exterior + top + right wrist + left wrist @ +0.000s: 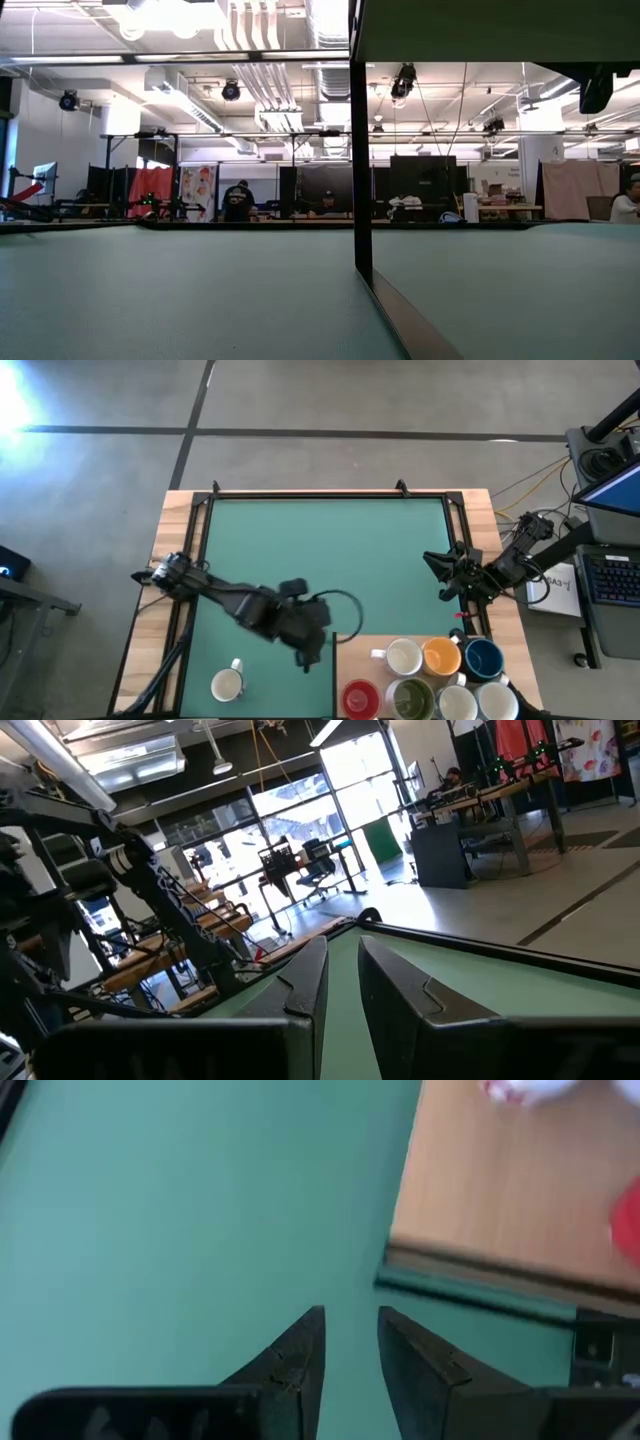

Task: Place coffee mugs
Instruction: Put the blue mug on the shelf

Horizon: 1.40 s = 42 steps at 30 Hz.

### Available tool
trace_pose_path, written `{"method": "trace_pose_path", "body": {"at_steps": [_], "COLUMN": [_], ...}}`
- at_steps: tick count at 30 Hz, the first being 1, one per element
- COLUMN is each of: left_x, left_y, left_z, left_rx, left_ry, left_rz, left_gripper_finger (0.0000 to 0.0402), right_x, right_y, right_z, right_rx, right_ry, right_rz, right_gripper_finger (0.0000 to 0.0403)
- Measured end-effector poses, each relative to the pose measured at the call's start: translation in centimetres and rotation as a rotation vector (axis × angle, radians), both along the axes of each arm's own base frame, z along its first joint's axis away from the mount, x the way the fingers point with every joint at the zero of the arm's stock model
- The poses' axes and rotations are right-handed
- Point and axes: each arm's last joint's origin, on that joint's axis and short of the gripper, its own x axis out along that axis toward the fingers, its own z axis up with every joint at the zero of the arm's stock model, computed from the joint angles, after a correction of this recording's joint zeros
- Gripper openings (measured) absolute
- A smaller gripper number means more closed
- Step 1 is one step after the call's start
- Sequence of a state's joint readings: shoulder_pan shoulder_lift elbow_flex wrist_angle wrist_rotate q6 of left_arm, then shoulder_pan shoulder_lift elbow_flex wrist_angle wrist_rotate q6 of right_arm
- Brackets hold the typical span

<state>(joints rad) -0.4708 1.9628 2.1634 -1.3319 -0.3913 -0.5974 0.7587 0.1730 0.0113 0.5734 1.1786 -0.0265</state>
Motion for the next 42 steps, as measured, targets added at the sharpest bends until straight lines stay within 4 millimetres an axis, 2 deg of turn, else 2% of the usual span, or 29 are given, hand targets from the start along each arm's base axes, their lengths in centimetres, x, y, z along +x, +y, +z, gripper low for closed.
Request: {"method": "trace_pose_path", "body": {"at_steps": [8,13,17,23,29,35,38,42], "left_x": [-4.9,-6.2,-8.2,-11.7,-14.7,-16.5,-16.9,-17.4], "left_y": [-3.7,-5.6,-6.0,-5.8,-6.7,-8.0,-8.7,-9.6], "left_z": [-2.0,-3.9,-4.1,-7.4,-10.3,-10.9,-10.3,-10.9], "left_rx": [0.071,-0.091,-0.242,-0.444,-0.635,-0.620,-0.619,-0.600], "left_ry": [0.113,0.150,0.102,0.089,0.100,0.140,0.146,0.171], "left_rz": [0.211,0.241,0.262,0.380,0.432,0.456,0.464,0.482], "left_gripper_finger": [0.0078,0.0078,0.0078,0.0081,0.0110,0.0144,0.0165,0.0196], "right_x": [0.0,0.0,0.0,0.0,0.0,0.0,0.0,0.0], "right_y": [0.0,0.0,0.0,0.0,0.0,0.0,0.0,0.0], "right_z": [0.0,0.0,0.0,0.0,0.0,0.0,0.0,0.0], "right_rx": [0.000,0.000,0.000,0.000,0.000,0.000,0.000,0.000], "right_ry": [0.000,0.000,0.000,0.000,0.000,0.000,0.000,0.000], "right_rz": [0.000,0.000,0.000,0.000,0.000,0.000,0.000,0.000], "right_gripper_finger": [0.0050,0.0050,0.0050,0.0050,0.0050,0.0050,0.0050,0.0050]}}
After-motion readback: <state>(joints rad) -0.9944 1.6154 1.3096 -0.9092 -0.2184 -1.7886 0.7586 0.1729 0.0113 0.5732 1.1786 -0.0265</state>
